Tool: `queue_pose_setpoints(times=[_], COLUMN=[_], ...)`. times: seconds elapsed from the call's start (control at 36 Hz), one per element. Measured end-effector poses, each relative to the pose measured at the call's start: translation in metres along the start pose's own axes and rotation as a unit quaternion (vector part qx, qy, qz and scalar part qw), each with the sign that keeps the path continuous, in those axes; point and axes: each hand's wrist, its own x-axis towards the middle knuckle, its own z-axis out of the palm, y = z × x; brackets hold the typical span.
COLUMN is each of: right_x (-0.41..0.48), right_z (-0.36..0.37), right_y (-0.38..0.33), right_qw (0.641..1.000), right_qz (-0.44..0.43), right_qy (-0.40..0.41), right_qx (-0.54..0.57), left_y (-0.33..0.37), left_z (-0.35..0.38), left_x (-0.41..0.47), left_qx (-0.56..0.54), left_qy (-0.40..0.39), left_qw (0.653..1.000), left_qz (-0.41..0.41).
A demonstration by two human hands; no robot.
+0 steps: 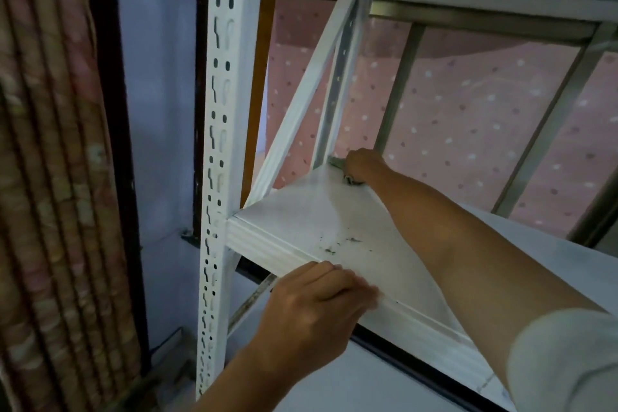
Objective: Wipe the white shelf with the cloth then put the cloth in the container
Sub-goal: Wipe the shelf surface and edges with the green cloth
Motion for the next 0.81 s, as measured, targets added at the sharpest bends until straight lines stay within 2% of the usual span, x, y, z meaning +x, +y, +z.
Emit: queue_pose_setpoints(times=[0.17, 0.33, 0.44, 0.56, 0.69, 0.81], right_x=[-0.013, -0.064, -0.103, -0.141, -0.171, -0.187], right_z=[0.004, -0.005, -0.011, -0.016, -0.023, -0.031], right_y=[-0.008, -0.028, -0.039, -0.037, -0.026, -0.017], right_qw=[0.994, 0.959, 0.929, 0.907, 0.858, 0.864], right_qz=[-0.101, -0.260, -0.347, -0.402, -0.459, -0.473], right_qy=[0.035, 0.104, 0.128, 0.129, 0.211, 0.132], right_qx=[0.035, 0.051, -0.005, -0.010, -0.093, -0.112], left_y=[-0.002, -0.001, -0.001, 0.001, 0.007, 0.008], left_z=[-0.001, 0.000, 0.001, -0.001, -0.006, -0.008], left_x=[0.000, -0.002, -0.005, -0.004, 0.003, 0.003], left_qx=[-0.008, -0.001, 0.021, 0.038, 0.061, 0.082], left_qy=[0.008, 0.017, 0.028, 0.018, -0.006, -0.042], left_qw=[1.000, 1.000, 0.999, 0.999, 0.998, 0.995], left_qz=[0.003, -0.002, 0.009, 0.026, 0.028, 0.041])
